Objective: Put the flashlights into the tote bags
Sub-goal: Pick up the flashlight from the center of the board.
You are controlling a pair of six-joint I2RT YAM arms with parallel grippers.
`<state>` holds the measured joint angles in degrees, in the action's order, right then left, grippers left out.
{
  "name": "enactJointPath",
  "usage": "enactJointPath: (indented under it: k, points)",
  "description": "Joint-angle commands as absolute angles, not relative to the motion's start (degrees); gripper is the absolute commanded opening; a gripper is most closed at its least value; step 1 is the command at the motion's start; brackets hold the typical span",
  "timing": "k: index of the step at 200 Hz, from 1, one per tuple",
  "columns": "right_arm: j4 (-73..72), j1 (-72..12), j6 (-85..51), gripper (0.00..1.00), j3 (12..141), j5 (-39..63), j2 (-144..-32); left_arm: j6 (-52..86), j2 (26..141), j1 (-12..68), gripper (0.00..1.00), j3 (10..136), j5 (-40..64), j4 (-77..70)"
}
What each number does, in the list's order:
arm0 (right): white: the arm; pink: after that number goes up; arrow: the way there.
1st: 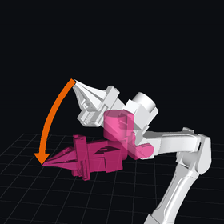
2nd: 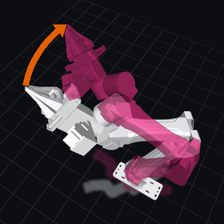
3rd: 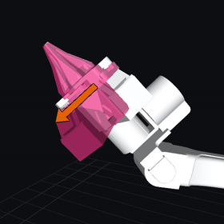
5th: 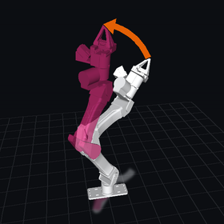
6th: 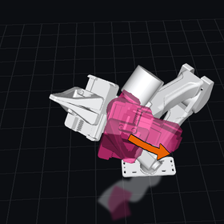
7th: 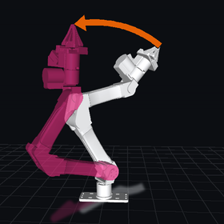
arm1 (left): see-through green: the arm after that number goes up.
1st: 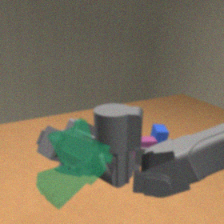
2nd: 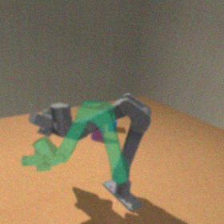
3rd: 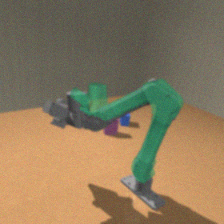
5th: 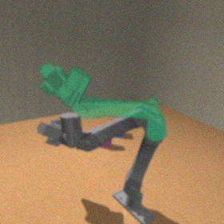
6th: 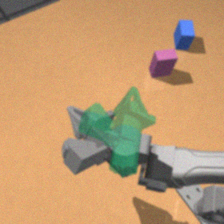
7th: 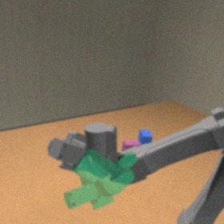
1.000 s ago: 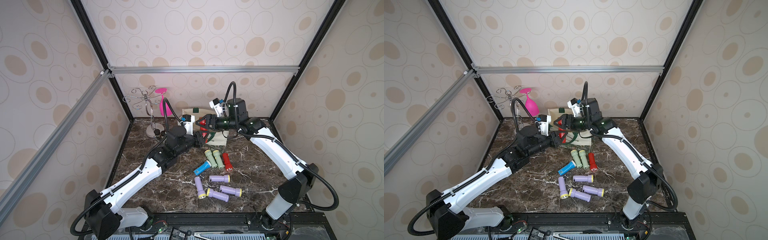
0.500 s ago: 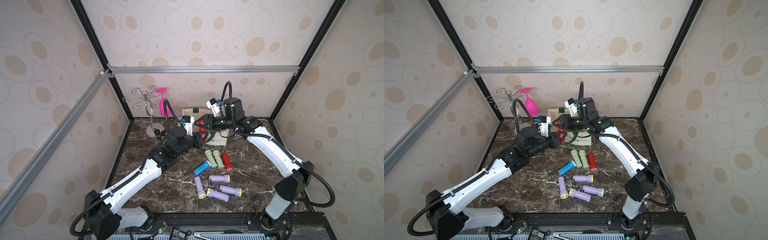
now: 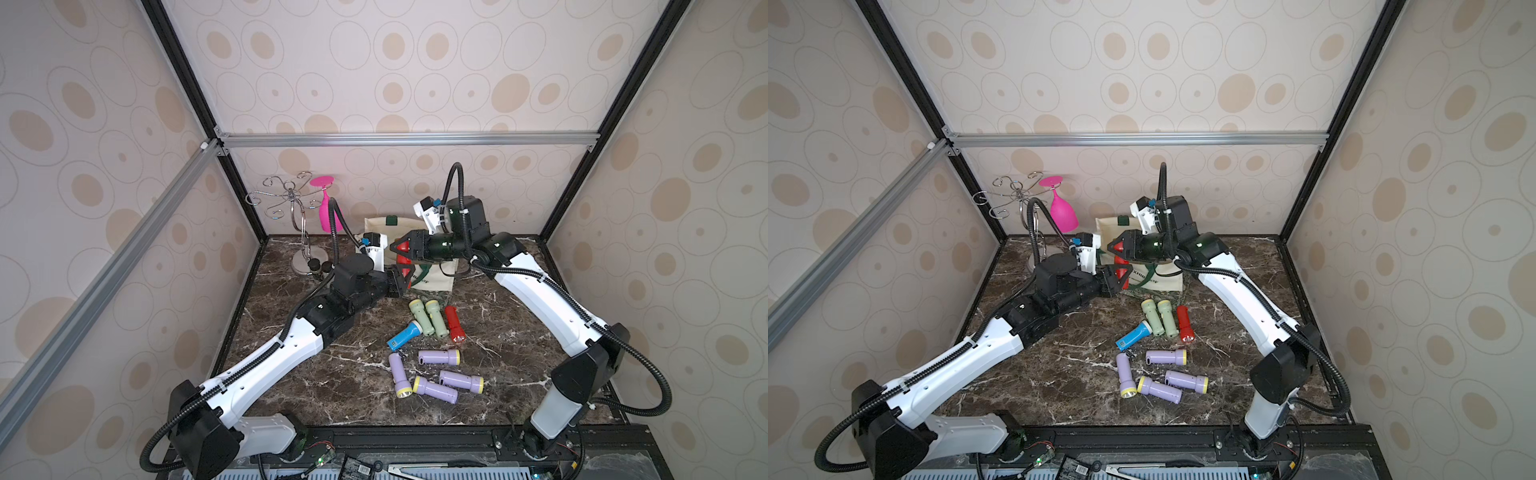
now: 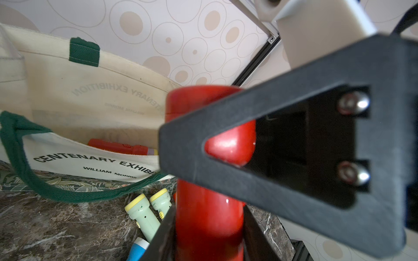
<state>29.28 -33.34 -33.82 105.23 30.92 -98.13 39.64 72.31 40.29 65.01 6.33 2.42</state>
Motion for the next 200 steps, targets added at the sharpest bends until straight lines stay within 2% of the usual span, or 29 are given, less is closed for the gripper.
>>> enactJointPath:
  k: [1,11,20,28,36,44,54,64,75,128,200]
  points:
    - [29.32,-33.46,-33.99,0.25,106.83,30.67,-96.92,38.69,70.93,40.16,0.1,65.44,5.54,1.71]
    - [29.51,-33.4,-33.58,0.21,107.12,30.67,-97.07,38.73,70.86,40.19,0.11,65.11,5.53,1.76]
    - [30.21,-33.41,-32.84,0.17,107.6,30.06,-97.25,38.75,70.93,40.16,0.17,64.96,5.4,1.97]
    - [31.14,-33.33,-32.04,0.13,108.27,29.23,-97.53,38.63,70.83,40.12,0.31,64.71,5.07,2.27]
    - [32.21,-32.97,-31.37,0.1,109.09,28.39,-97.84,38.58,70.71,40.17,0.51,64.39,4.39,2.78]
    - [33.37,-32.38,-30.8,0.04,109.93,27.34,-98.28,38.43,70.51,40.1,0.67,64.01,3.61,3.55]
    - [34.11,-31.27,-30.27,0.0,110.66,26.54,-98.67,38.22,70.19,40.14,0.82,63.49,3.0,4.24]
    - [35.34,-30.26,-29.07,0.0,111.75,24.71,-99.3,37.86,70.0,40.16,0.9,63.05,2.81,4.99]
    - [36.58,-29.42,-27.36,0.0,113.28,23.0,-100.21,37.62,70.0,40.14,0.93,62.91,2.34,6.33]
    - [44.84,-28.3,-20.16,0.0,126.66,11.28,-110.05,37.14,69.9,40.17,0.93,61.7,0.52,12.21]
    - [51.92,-28.24,-10.54,0.0,150.08,2.95,-127.57,37.85,66.89,40.16,0.93,56.11,0.94,13.84]
